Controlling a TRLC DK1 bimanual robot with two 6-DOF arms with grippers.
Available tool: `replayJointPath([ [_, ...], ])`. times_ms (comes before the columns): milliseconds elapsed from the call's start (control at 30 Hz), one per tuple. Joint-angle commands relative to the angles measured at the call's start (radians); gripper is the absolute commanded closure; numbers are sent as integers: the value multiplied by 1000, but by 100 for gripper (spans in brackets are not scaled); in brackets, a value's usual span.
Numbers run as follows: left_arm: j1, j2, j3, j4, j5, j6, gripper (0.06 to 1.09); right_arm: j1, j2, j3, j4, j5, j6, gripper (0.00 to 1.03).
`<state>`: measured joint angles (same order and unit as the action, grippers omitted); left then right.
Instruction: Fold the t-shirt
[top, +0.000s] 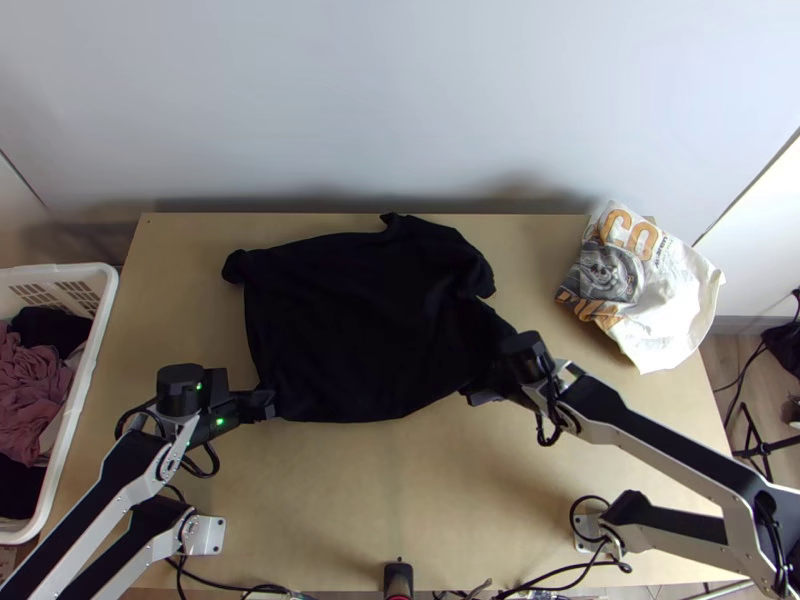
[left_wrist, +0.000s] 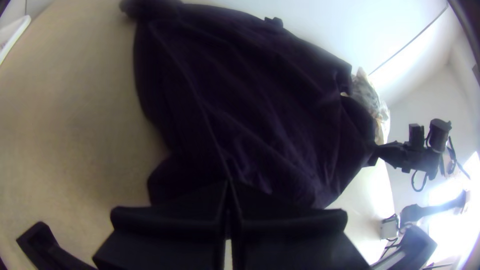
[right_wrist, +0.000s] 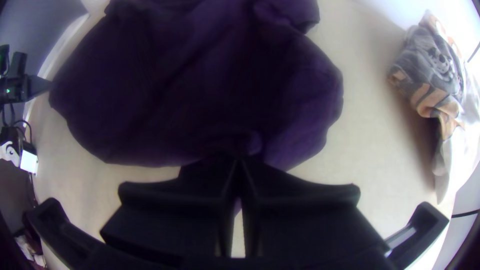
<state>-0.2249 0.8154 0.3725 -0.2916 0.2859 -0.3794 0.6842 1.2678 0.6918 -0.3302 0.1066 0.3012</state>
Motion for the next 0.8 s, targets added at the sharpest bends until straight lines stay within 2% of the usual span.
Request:
replayJointPath([
  [0,30,-13,2,-3,62,-4,105,-14,-70,-31,40,5,-17,100],
  [100,24,-28,36,-80,65,23,105,-12,-87,-3,-24,4,-20,100],
  [200,24,-147,54,-139,65,39,105,-5,-111,55,-159,1,-25,100],
  [367,113,-295,134,-178,65,-12,105,-3,-170,170,-342,1,-70,100],
  [567,410,-202,293,-116,182,-72,105,-98,-266,311,-300,-4,-160,100],
  [767,440,-159,450,-124,190,-159,105,-123,-272,509,-368,-42,-186,100],
])
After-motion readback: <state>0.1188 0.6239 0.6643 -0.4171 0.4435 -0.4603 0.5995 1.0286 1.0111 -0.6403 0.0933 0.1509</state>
